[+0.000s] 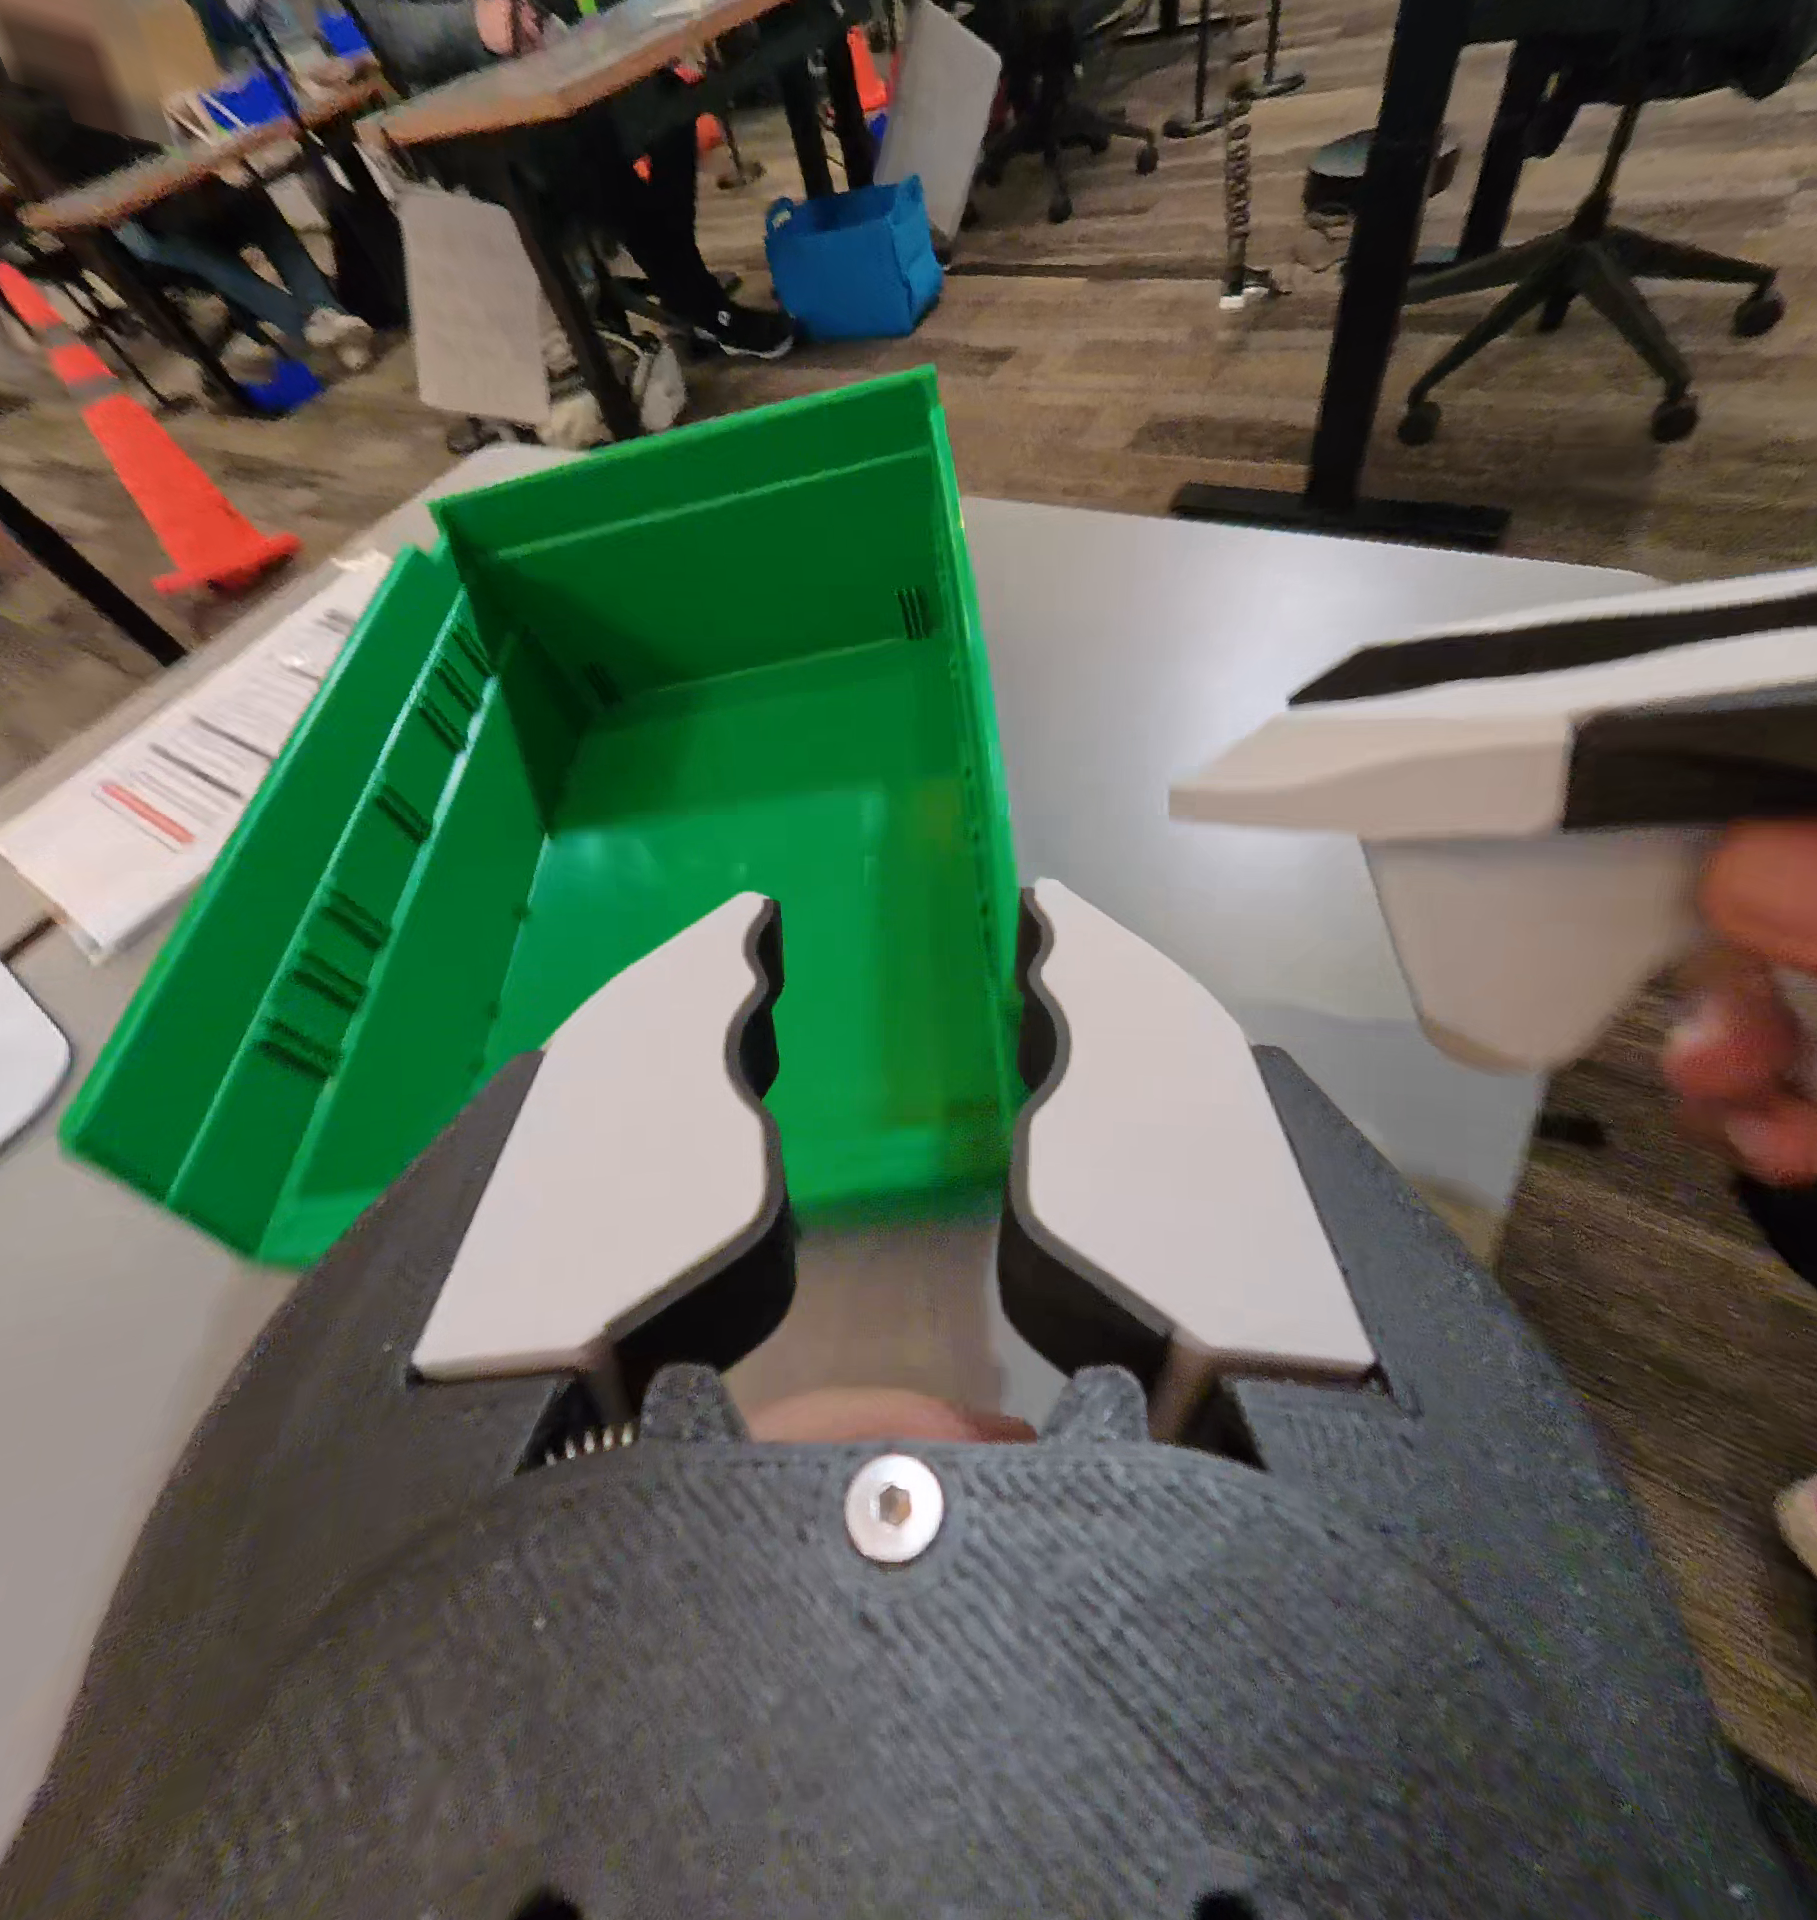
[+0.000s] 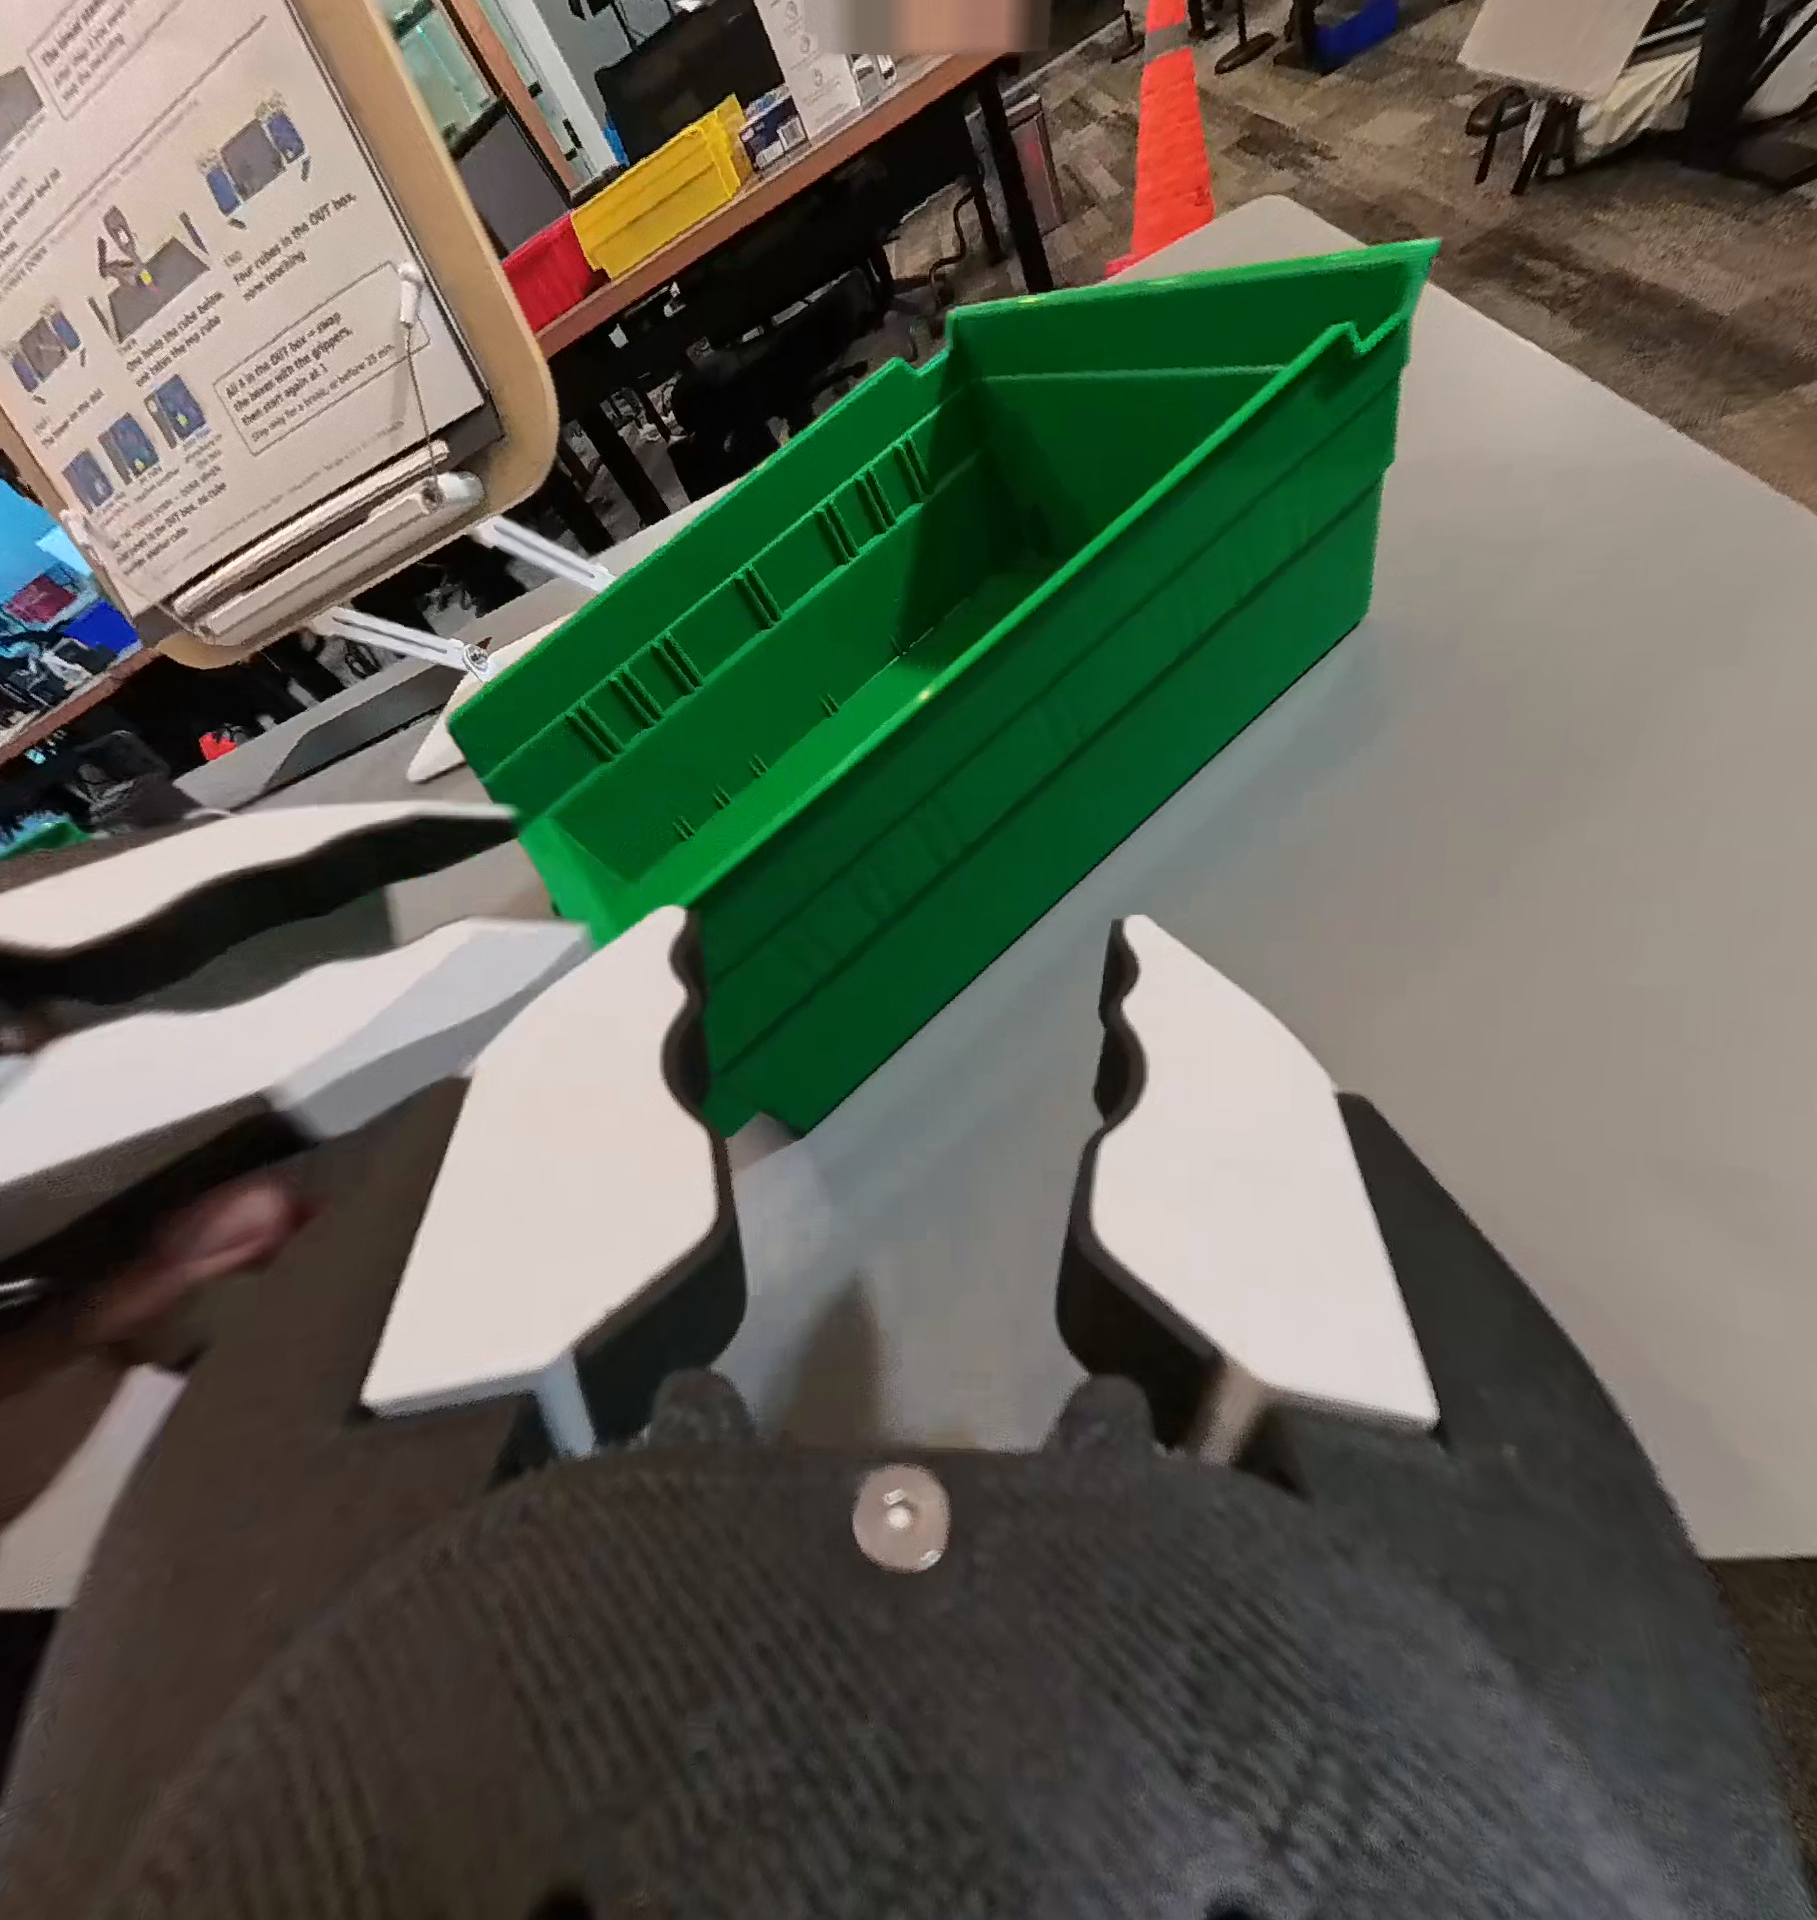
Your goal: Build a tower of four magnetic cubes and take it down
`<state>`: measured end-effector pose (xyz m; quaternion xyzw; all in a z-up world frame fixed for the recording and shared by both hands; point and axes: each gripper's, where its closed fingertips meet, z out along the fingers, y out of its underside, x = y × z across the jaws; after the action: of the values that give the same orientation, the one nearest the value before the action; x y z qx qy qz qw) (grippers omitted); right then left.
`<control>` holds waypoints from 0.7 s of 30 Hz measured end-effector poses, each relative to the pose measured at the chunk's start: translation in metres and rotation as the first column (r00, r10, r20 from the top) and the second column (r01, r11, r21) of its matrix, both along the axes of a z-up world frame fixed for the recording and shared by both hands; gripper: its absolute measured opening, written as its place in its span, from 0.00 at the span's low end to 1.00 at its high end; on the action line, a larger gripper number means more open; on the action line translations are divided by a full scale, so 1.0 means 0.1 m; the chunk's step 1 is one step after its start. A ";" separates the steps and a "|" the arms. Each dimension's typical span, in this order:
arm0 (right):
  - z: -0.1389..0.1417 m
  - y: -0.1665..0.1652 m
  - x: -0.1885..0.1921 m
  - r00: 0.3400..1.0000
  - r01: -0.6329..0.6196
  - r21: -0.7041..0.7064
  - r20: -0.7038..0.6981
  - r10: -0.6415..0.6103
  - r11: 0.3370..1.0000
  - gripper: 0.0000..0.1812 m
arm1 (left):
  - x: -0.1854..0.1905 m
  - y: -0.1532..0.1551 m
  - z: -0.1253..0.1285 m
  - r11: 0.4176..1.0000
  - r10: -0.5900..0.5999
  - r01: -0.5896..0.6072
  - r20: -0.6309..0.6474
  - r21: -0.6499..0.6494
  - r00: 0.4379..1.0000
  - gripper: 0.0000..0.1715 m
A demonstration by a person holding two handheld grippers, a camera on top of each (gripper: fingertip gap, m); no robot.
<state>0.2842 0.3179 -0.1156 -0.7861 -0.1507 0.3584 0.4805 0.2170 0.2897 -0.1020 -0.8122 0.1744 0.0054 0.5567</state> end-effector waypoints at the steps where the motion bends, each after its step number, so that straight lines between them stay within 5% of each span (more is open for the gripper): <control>1: 0.00 -0.02 -0.04 1.000 -0.005 0.012 0.014 0.005 1.000 0.41 | -0.10 -0.14 0.01 1.000 -0.006 0.006 0.035 -0.022 0.999 0.28; 5: 0.00 -0.18 -0.35 0.997 -0.041 0.051 0.064 0.038 0.998 0.44 | -0.83 -0.71 0.09 0.995 0.088 -0.079 0.141 -0.067 0.986 0.36; 9: -0.05 -0.22 -0.62 0.982 -0.035 0.127 0.190 0.011 0.991 0.47 | -1.88 -1.34 0.15 0.952 0.304 -0.297 0.129 -0.076 0.944 0.41; 16: -0.21 -0.07 -0.70 0.933 -0.024 0.172 0.358 -0.040 0.985 0.45 | -3.31 -2.47 0.48 0.758 0.630 -0.648 0.174 0.073 0.756 0.43; 21: -0.24 0.06 -0.52 0.938 0.010 0.138 0.342 -0.057 0.990 0.41 | -4.05 -2.98 0.33 0.621 0.770 -0.783 0.161 0.035 0.618 0.44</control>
<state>0.2322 0.3237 -0.1396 -0.8051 -0.2428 0.1961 0.5044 -0.1881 -0.0079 -0.0692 -0.7769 -0.2308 0.2015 0.5501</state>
